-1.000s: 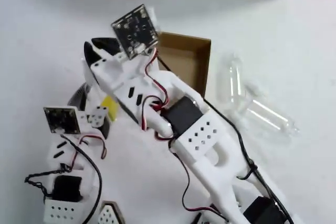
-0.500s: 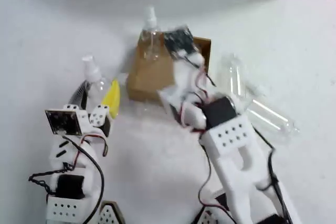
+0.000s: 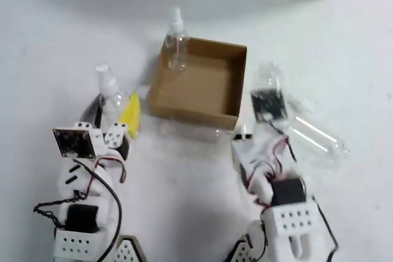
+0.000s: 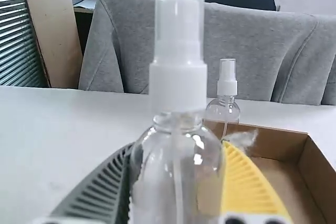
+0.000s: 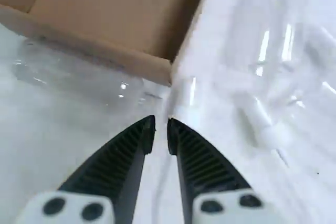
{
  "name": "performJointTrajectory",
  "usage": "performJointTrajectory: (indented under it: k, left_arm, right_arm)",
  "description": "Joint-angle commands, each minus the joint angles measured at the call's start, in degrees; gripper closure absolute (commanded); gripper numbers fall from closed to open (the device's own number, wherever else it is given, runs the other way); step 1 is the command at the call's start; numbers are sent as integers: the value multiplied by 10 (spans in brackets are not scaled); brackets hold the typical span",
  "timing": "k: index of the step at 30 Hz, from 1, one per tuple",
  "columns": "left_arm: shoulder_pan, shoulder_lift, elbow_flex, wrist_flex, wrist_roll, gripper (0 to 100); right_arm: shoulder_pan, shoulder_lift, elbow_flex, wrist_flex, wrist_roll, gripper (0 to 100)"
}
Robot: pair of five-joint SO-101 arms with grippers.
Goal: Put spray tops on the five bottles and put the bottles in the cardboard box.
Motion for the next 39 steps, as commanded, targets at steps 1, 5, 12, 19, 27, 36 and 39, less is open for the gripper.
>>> performJointTrajectory:
  k: [1, 5, 12, 19, 27, 36, 39]
  left_arm:
    - [0, -3, -14, -47, 9, 980]
    - [0, -3, -15, -89, 9, 980]
    - [2, -3, -15, -165, 9, 980]
    - [91, -2, -15, -275, 9, 980]
    - [180, 1, -91, -265, 8, 980]
    - [205, 71, -242, -208, 9, 980]
    - [205, 166, -309, -209, 9, 980]
  right_arm:
    - [64, -131, 92, -36, 3, 984]
    - [122, -287, 182, -51, 3, 984]
    - [195, -228, 213, -49, 6, 984]
    - [229, -225, 213, -20, 6, 984]
    - [229, -227, 213, -18, 6, 984]
    - [228, -227, 213, -18, 6, 984]
    - [228, -227, 213, -18, 6, 984]
